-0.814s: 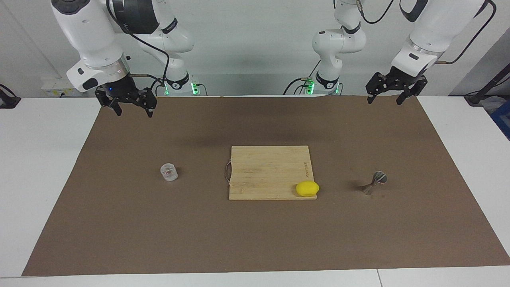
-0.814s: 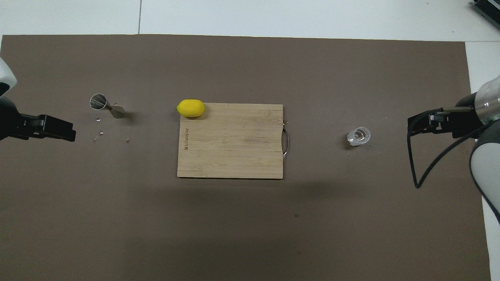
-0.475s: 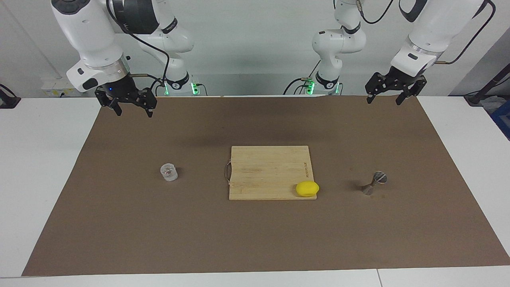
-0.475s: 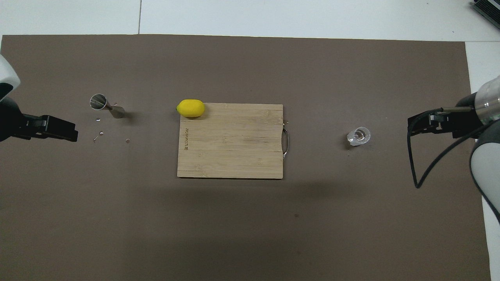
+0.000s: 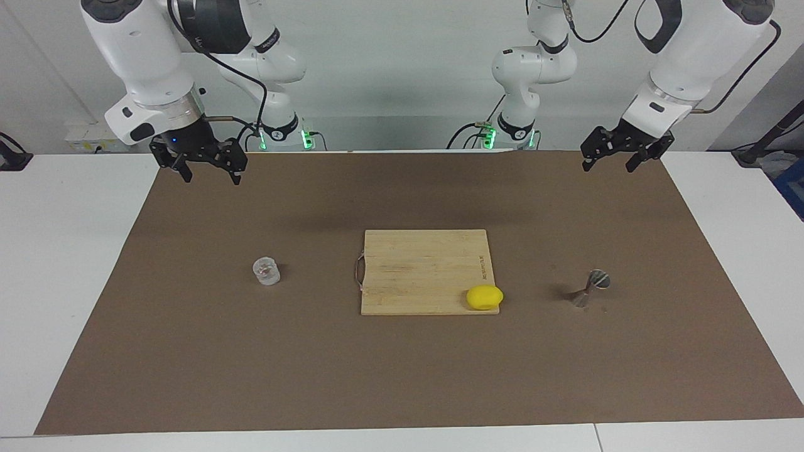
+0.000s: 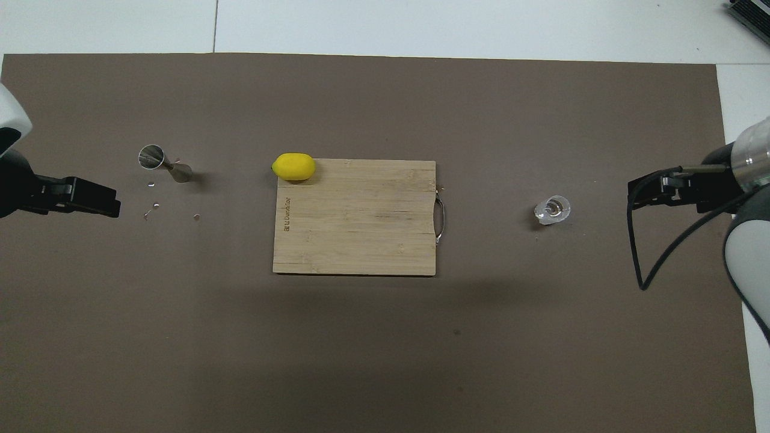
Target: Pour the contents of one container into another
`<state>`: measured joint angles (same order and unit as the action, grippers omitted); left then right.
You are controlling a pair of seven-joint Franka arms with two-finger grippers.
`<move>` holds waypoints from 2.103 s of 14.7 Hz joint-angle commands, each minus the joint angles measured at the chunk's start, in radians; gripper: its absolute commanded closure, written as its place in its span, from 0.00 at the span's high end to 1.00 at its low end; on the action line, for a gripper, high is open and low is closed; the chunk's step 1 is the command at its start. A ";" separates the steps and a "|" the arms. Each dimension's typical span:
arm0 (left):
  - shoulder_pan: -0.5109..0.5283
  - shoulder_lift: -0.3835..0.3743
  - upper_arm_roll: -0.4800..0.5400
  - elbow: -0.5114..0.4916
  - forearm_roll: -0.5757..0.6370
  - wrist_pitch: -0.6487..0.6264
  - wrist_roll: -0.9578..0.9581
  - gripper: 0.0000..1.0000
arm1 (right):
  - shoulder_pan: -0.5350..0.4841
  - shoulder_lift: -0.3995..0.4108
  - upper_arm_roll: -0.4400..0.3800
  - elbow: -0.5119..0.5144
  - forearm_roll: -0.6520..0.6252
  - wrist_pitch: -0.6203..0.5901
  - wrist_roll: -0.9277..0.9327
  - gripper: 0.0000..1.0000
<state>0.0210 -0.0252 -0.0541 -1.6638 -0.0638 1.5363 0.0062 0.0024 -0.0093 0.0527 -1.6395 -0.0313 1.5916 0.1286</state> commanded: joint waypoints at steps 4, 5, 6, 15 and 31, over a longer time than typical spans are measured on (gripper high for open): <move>0.068 0.169 0.052 0.003 -0.135 0.021 -0.159 1.00 | -0.012 -0.024 0.004 -0.026 0.007 0.005 -0.020 1.00; 0.068 0.179 0.074 -0.008 -0.192 0.034 -0.248 1.00 | -0.012 -0.024 0.004 -0.026 0.007 0.005 -0.020 1.00; 0.070 0.200 0.083 -0.011 -0.247 0.042 -0.375 1.00 | -0.012 -0.024 0.004 -0.026 0.007 0.005 -0.020 1.00; 0.163 0.297 0.163 -0.158 -0.779 0.194 -1.004 1.00 | -0.012 -0.024 0.004 -0.026 0.007 0.004 -0.020 1.00; 0.155 0.301 0.155 -0.401 -1.389 0.515 -1.048 1.00 | -0.012 -0.024 0.004 -0.026 0.007 0.004 -0.020 1.00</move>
<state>0.1964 0.2891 0.0943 -2.0378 -1.4118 2.0077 -1.0289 0.0024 -0.0094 0.0527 -1.6395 -0.0313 1.5916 0.1286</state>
